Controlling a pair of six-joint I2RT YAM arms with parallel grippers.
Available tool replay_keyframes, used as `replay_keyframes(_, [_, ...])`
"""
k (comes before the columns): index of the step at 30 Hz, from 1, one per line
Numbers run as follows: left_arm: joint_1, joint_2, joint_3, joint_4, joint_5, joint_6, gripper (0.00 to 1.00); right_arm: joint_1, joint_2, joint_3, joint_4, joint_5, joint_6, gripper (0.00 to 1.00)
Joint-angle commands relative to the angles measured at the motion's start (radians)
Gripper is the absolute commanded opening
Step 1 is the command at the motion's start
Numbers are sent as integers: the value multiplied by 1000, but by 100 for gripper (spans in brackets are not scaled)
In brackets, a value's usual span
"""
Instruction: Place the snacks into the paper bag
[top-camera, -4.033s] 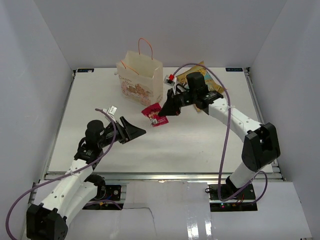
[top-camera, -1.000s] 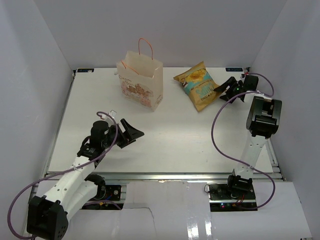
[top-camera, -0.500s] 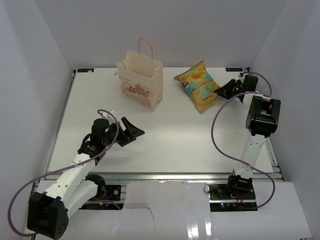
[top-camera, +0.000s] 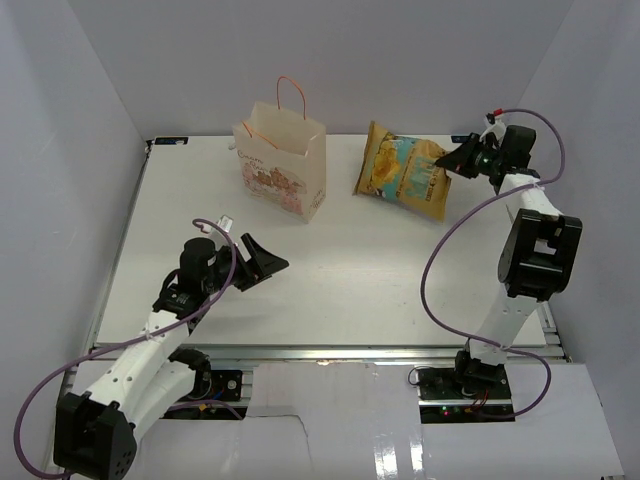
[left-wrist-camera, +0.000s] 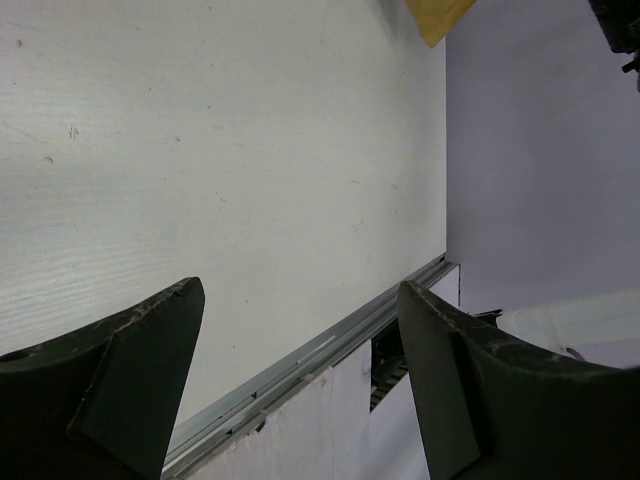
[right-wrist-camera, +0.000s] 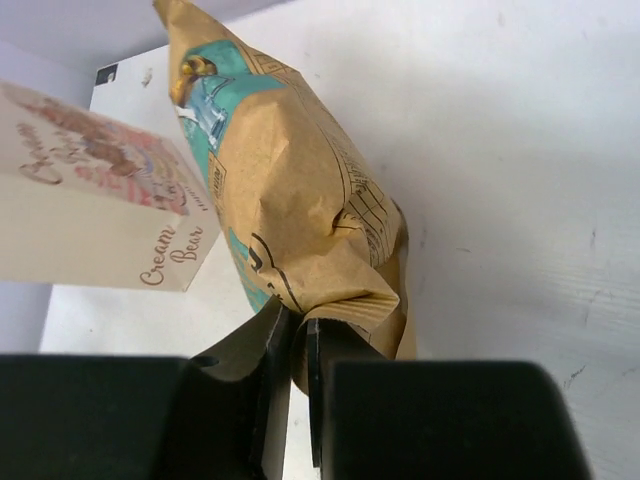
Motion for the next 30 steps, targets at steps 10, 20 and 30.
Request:
replay_keyframes(10, [-5,-143,-5,-15,3,61,89,144,-341,163,-121,154,-196,8])
replay_keyframes(20, [-3,-277,-37,-76,-23,69,89,285,-457,339,-93,371,-318,8])
replay_keyframes(30, [-5,-318,-31,-113,-31,75,89,493,-388,605,-58,473,-449,8])
